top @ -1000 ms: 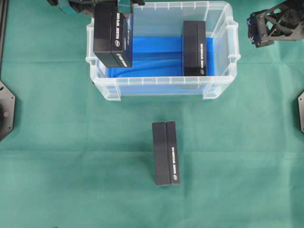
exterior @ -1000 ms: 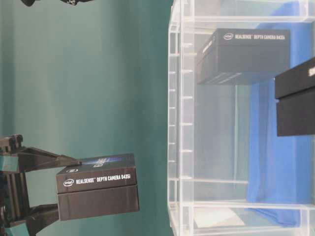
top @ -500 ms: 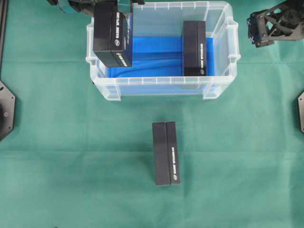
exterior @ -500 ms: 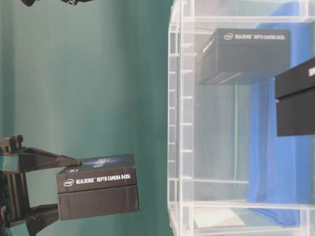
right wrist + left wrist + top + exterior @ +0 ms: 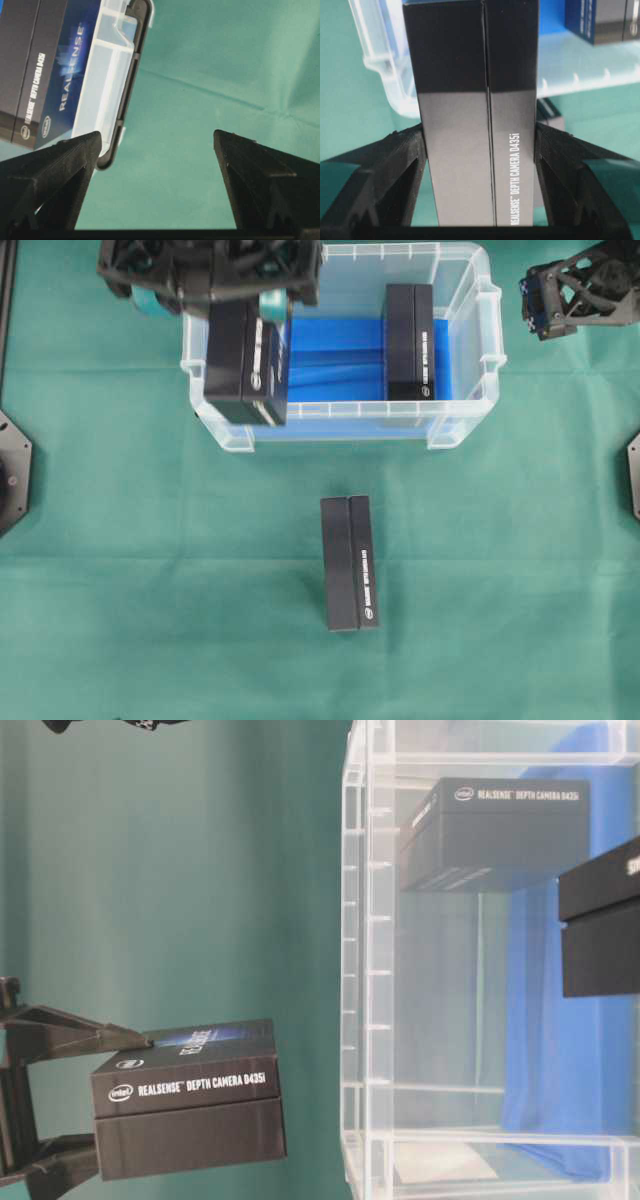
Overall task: Take out the box from the case.
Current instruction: 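Carry the black boxes with the left gripper toward the table front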
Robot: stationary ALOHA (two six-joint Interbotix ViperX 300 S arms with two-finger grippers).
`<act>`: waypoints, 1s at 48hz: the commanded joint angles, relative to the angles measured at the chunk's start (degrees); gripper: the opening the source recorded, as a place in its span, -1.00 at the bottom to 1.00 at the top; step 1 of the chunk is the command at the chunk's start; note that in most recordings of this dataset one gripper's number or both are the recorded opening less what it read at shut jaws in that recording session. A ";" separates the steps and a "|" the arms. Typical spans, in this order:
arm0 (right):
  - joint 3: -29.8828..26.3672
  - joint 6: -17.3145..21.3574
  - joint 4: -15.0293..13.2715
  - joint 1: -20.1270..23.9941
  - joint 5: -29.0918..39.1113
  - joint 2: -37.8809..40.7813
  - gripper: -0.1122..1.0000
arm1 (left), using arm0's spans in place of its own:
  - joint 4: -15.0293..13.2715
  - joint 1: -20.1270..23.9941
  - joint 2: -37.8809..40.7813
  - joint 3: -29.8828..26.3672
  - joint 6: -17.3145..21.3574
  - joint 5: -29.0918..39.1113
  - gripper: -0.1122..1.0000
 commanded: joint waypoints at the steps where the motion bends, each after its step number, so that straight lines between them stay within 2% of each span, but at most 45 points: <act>1: -0.53 -0.09 -0.18 0.09 -0.26 -0.70 0.85 | 0.26 -2.46 -2.20 -0.35 -1.23 -0.18 0.30; 11: -0.53 -0.18 -0.26 0.09 -0.26 -0.97 0.85 | 0.35 -7.56 -3.25 2.02 -6.50 -0.09 0.30; 23: -0.53 -0.97 -0.18 0.09 -0.26 -1.05 0.85 | 0.53 -15.21 -4.75 5.63 -15.56 -0.09 0.30; 37: -0.53 -0.97 -0.26 0.09 -0.26 -0.97 0.85 | 0.62 -22.41 -4.83 6.59 -24.43 -0.18 0.30; 48: -0.53 -0.97 -0.26 0.09 -0.26 -1.05 0.85 | 0.62 -24.08 -5.19 7.56 -26.89 -0.18 0.30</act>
